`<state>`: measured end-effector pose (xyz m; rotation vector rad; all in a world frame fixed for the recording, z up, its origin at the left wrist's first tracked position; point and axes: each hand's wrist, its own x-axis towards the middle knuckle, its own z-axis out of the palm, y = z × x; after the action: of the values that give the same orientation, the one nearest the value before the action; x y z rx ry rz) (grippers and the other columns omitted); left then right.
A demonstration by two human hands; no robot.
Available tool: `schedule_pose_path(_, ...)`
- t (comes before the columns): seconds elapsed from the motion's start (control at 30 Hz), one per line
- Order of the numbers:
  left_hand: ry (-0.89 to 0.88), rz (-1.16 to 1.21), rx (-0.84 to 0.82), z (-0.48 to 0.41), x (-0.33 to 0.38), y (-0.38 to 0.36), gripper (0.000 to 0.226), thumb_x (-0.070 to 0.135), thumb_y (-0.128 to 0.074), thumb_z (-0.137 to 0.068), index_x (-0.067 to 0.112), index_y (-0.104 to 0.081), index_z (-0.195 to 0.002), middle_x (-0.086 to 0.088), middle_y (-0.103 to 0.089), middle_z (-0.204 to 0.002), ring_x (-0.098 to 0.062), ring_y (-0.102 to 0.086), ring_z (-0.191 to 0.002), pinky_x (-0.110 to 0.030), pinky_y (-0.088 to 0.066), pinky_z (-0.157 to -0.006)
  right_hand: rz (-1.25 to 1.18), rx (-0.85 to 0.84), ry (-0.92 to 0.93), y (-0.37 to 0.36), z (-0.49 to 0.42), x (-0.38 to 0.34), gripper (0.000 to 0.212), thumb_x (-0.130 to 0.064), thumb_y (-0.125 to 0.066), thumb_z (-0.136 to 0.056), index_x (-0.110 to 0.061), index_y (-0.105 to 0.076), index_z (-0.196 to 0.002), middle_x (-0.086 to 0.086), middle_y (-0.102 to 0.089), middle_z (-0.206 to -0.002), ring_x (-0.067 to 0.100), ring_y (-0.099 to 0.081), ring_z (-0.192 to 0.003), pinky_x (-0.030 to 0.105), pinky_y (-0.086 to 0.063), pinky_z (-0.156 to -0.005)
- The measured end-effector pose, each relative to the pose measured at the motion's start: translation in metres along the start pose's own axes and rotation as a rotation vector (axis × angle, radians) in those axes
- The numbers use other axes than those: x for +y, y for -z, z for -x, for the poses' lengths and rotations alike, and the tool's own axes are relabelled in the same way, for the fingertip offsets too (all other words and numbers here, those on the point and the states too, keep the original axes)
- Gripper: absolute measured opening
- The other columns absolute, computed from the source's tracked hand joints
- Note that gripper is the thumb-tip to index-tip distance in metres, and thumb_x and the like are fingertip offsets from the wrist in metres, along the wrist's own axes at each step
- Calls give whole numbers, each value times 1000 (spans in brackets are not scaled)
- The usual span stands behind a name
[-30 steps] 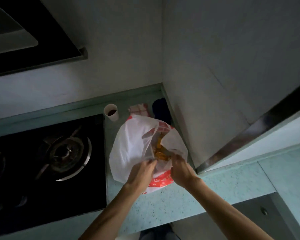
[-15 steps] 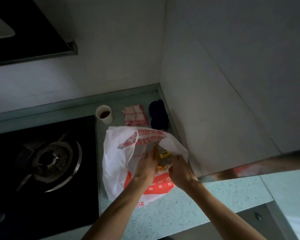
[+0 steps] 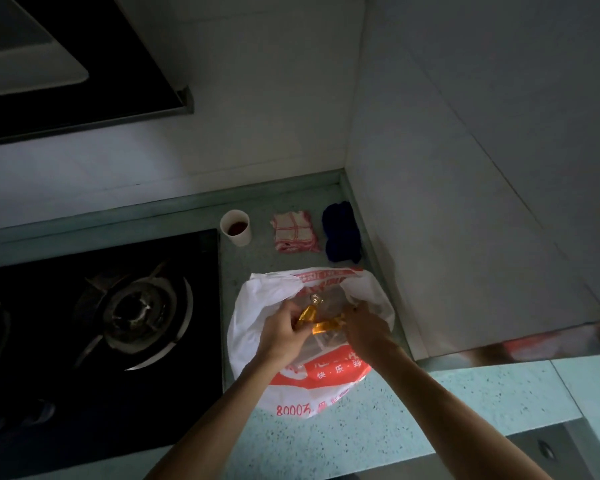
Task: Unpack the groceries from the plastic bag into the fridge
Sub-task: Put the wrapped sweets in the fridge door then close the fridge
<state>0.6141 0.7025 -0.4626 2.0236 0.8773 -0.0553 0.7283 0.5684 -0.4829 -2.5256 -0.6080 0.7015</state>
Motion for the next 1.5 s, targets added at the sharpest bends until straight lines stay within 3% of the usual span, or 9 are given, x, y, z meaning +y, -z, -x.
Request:
schedule_pose_path(0.1, 58, 77, 27, 10, -1, 12, 27, 28, -70, -88, 22, -54, -109, 7, -65, -105, -9, -66, -94, -20, -56, -77, -30, 1, -97, 9, 4, -9, 23, -24, -41, -100, -14, -60, -107, -4, -63, -91, 21, -65, -92, 13, -44, -62)
schedule_pose_path(0.23, 123, 241, 25, 24, 1, 29, 23, 23, -68, -90, 19, -53, -107, -2, -68, -97, -13, -72, -74, -26, -59, -59, 82, -24, 51, 21, 5, -10, 19, -31, -47, -99, -19, -61, -96, -5, -66, -96, 16, -64, -90, 7, -32, -54)
schedule_pose_path(0.37, 180, 399, 41, 38, 6, 42, 27, 19, -68, -91, 17, -54, -114, -5, -71, -86, -18, -71, -64, -45, -62, -68, -60, 9, 265, 36, 14, -15, 15, -38, -52, -97, -24, -59, -94, -14, -66, -93, 3, -62, -76, 17, -52, -75)
schedule_pose_path(0.5, 218, 541, 46, 62, 20, 49, 27, 17, -66, -92, 17, -56, -117, -5, -71, -89, -17, -70, -69, -45, -62, -75, -383, -23, 179, 56, 44, -30, 21, -38, -53, -96, -21, -55, -107, -16, -65, -98, 2, -63, -68, 9, -44, -52)
schedule_pose_path(0.7, 187, 758, -1, 103, 49, 66, 28, 15, -64, -93, 17, -57, -121, -5, -72, -98, -16, -74, -73, -39, -61, -76, -880, -48, 19, 79, 112, -56, 35, -41, -52, -95, -15, -62, -117, 7, -71, -101, 16, -69, -78, 20, -55, -60)
schedule_pose_path(0.83, 47, 743, -35, 152, 56, 70, 30, 16, -65, -93, 18, -60, -123, -10, -71, -109, -18, -75, -82, -42, -61, -79, -970, -196, 139, 88, 176, -74, 38, -46, -58, -91, -16, -64, -113, 9, -74, -103, 27, -73, -91, 41, -59, -83)
schedule_pose_path(1.0, -71, 725, -120, 239, 37, 69, 24, 12, -63, -94, 16, -64, -118, -11, -74, -104, -24, -73, -89, -41, -61, -80, -882, -15, 168, 66, 259, -77, 17, -31, -68, -89, -16, -69, -97, 15, -71, -88, 19, -64, -74, 39, -55, -70)
schedule_pose_path(1.3, -43, 850, -134, 352, 24, 75, 30, 35, -59, -96, 17, -67, -119, -10, -73, -111, -24, -69, -107, -47, -56, -93, -1036, -100, 129, 50, 369, -65, 32, -35, -54, -96, -7, -59, -110, 11, -63, -91, 23, -60, -80, 31, -53, -72)
schedule_pose_path(1.5, -9, 886, 48, 430, 20, 59, 19, 29, -60, -95, 19, -70, -108, -7, -74, -109, -20, -66, -106, -39, -49, -92, -1141, -106, 212, 51, 441, -44, 31, -35, -59, -93, -6, -59, -107, 10, -63, -84, 20, -62, -72, 30, -50, -64)
